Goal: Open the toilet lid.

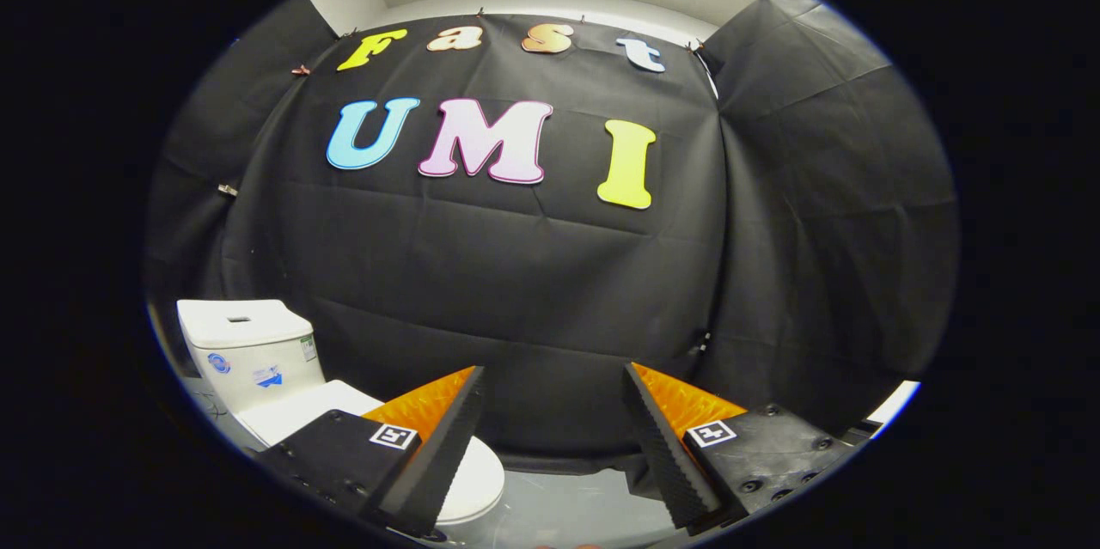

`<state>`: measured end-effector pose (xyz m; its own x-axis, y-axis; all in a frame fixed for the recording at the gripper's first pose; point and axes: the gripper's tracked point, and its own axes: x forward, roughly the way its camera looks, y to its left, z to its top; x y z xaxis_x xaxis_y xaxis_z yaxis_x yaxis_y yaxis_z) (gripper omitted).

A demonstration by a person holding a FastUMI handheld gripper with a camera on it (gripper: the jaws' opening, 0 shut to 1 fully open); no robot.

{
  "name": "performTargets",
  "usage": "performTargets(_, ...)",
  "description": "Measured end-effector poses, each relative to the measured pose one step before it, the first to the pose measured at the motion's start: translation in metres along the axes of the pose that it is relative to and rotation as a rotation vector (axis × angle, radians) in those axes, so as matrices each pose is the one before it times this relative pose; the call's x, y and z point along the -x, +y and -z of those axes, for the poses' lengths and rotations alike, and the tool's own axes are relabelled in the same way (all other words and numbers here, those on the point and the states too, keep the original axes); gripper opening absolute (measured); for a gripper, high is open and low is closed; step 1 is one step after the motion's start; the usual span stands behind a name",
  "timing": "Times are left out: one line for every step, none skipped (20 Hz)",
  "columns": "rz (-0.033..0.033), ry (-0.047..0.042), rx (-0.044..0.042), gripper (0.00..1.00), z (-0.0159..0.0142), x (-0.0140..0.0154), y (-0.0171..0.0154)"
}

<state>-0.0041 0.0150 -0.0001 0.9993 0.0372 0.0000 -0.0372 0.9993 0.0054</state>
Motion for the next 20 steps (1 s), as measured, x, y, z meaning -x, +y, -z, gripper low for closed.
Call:
performTargets(-0.00179,0.00055,-0.00157,0.98,-0.00084,0.00050,0.00108)
performTargets(-0.00159,-0.00186,-0.00334,0.98,-0.00118,-0.00027,0.00008)
performTargets(-0.00336,-0.00171,-0.00590,0.98,-0.00130,-0.00003,0.00030)
performTargets(-0.00388,-0.00370,-0.00308,0.98,-0.00180,-0.00062,0.00084)
performTargets(-0.00238,0.00579,0.00062,0.98,0.00087,-0.00188,0.00037)
performTargets(-0.00173,0.00371,-0.00082,0.98,0.00071,-0.00139,-0.00012)
performTargets(-0.00564,-0.00307,-0.00164,0.98,-0.00267,-0.00117,0.00011)
performTargets(-0.00215,-0.00209,0.00121,0.98,-0.00202,-0.00198,-0.00060)
performTargets(-0.00499,-0.00233,-0.00118,0.98,-0.00057,-0.00253,-0.00027)
performTargets(-0.00624,0.00812,0.00244,0.98,0.00166,-0.00340,-0.00026)
performTargets(-0.01014,0.01902,0.00338,0.98,0.00586,-0.00300,-0.00018)
performTargets(-0.01474,0.02613,-0.00626,0.98,0.00737,-0.00283,0.00162)
performTargets(-0.01410,0.03267,-0.01857,0.98,0.00719,-0.00207,0.00038)
performTargets(-0.01361,0.04485,-0.02889,0.98,0.01042,-0.00311,-0.00009)
performTargets(-0.00377,0.05622,-0.03460,0.98,0.01335,-0.00255,-0.00237)
performTargets(0.00846,0.06002,-0.03598,0.98,0.01528,-0.00240,-0.00688)
performTargets(0.00612,0.03943,-0.04315,0.98,0.01080,-0.00295,-0.00600)
performTargets(0.00239,0.03181,-0.04240,0.98,0.01078,-0.00267,-0.00486)
performTargets(0.00747,0.03388,-0.03762,0.99,0.00943,-0.00353,-0.00750)
performTargets(0.00052,0.03940,-0.03540,0.99,0.01091,-0.00321,-0.00661)
